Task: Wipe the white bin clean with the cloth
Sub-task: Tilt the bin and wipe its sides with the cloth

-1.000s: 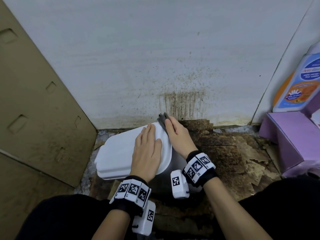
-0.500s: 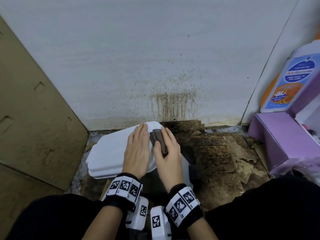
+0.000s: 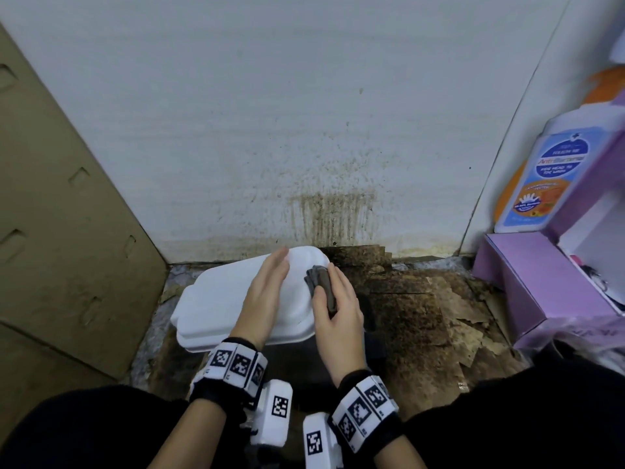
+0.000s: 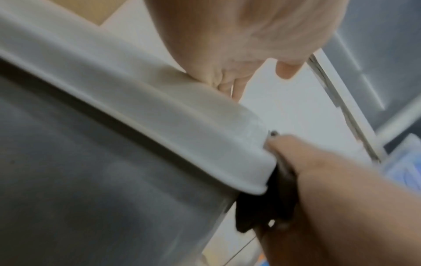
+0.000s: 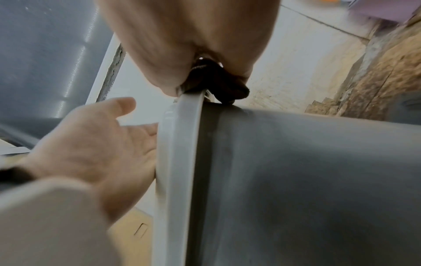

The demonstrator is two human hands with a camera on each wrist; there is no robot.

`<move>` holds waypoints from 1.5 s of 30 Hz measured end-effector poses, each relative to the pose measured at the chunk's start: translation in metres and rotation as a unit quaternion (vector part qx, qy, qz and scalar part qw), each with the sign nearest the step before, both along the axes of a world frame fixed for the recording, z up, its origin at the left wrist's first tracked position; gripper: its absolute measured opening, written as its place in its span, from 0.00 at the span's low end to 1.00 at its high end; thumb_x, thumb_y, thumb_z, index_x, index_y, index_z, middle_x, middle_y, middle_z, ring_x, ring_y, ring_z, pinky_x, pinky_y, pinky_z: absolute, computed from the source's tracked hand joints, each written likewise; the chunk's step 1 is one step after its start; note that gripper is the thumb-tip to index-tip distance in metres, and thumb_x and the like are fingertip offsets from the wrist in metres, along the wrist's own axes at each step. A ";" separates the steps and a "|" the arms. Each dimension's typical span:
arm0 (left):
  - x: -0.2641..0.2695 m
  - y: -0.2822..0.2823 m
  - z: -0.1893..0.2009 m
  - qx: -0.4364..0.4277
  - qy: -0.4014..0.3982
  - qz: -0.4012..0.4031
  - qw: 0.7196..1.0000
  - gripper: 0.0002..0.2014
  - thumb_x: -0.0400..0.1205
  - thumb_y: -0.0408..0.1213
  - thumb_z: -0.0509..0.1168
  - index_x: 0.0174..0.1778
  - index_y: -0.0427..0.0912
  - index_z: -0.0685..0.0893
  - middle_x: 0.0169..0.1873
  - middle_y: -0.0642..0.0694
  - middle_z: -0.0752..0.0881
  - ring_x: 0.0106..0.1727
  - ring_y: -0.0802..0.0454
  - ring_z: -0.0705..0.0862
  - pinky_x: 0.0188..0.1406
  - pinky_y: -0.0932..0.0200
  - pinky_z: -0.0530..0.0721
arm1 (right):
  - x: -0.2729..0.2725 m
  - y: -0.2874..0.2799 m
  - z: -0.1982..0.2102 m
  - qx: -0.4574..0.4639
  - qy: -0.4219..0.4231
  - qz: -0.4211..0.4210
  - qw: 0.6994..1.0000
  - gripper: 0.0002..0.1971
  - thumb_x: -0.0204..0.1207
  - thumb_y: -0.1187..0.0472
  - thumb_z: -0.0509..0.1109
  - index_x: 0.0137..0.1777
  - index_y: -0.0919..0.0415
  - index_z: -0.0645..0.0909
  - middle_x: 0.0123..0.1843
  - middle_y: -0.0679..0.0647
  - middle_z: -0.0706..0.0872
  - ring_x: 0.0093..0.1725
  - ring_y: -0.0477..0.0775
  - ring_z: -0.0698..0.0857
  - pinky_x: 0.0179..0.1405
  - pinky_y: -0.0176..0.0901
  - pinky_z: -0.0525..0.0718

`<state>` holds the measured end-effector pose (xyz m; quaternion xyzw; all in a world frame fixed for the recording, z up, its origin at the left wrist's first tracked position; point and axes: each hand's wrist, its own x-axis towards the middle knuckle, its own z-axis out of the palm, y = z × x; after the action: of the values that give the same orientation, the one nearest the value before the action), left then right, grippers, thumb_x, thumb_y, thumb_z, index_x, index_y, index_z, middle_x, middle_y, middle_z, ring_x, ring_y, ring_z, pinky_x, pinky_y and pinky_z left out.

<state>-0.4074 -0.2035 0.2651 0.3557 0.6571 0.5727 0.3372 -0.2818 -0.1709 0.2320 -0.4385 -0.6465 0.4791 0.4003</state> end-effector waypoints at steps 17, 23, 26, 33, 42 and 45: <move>-0.031 -0.051 -0.044 -0.319 0.175 0.155 0.918 0.42 0.84 0.69 0.52 0.86 0.43 0.53 0.82 0.33 0.59 0.80 0.30 0.65 0.80 0.34 0.64 | 0.064 0.056 -0.014 -0.121 -0.009 -0.042 0.992 0.27 0.89 0.48 0.57 0.87 0.50 0.61 0.86 0.45 0.64 0.85 0.48 0.63 0.85 0.55 0.63; -0.016 -0.050 -0.042 -0.337 0.075 0.160 0.925 0.54 0.79 0.69 0.64 0.86 0.36 0.45 0.82 0.30 0.61 0.76 0.31 0.72 0.70 0.42 0.75 | 0.082 0.075 -0.009 -0.145 -0.057 -0.044 0.987 0.26 0.89 0.49 0.56 0.85 0.52 0.63 0.84 0.48 0.68 0.84 0.53 0.66 0.83 0.50 0.64; -0.002 -0.046 -0.034 -0.313 0.007 0.144 0.939 0.50 0.82 0.63 0.65 0.84 0.29 0.51 0.80 0.34 0.69 0.59 0.44 0.77 0.38 0.64 0.79 | 0.091 0.079 -0.010 -0.150 -0.078 -0.057 0.984 0.24 0.90 0.51 0.54 0.84 0.54 0.66 0.83 0.52 0.71 0.82 0.56 0.67 0.77 0.47 0.64; -0.003 -0.044 -0.046 -0.248 0.036 0.194 0.949 0.30 0.81 0.63 0.67 0.62 0.36 0.83 0.34 0.53 0.84 0.38 0.54 0.80 0.62 0.47 0.83 | 0.092 0.073 -0.020 -0.136 -0.044 -0.076 0.987 0.26 0.89 0.48 0.55 0.85 0.53 0.64 0.84 0.49 0.70 0.83 0.53 0.67 0.80 0.47 0.64; -0.043 -0.021 -0.043 -0.193 0.039 0.129 0.972 0.34 0.81 0.62 0.68 0.74 0.40 0.77 0.63 0.44 0.83 0.60 0.44 0.81 0.57 0.49 0.78 | 0.081 0.015 -0.043 -0.140 -0.024 -0.195 0.970 0.29 0.88 0.45 0.54 0.86 0.53 0.61 0.85 0.52 0.66 0.84 0.55 0.63 0.84 0.54 0.61; -0.058 -0.015 -0.043 -0.193 0.052 0.102 0.975 0.38 0.77 0.68 0.69 0.74 0.42 0.79 0.66 0.44 0.85 0.64 0.43 0.83 0.64 0.44 0.82 | 0.072 -0.004 -0.048 -0.133 -0.048 -0.189 0.972 0.31 0.88 0.44 0.50 0.88 0.53 0.55 0.87 0.50 0.60 0.86 0.53 0.56 0.85 0.51 0.55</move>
<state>-0.4652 -0.2180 0.2218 0.2444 0.8044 0.4473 0.3052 -0.2097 -0.1745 0.1840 -0.6249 -0.5008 0.4544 0.3902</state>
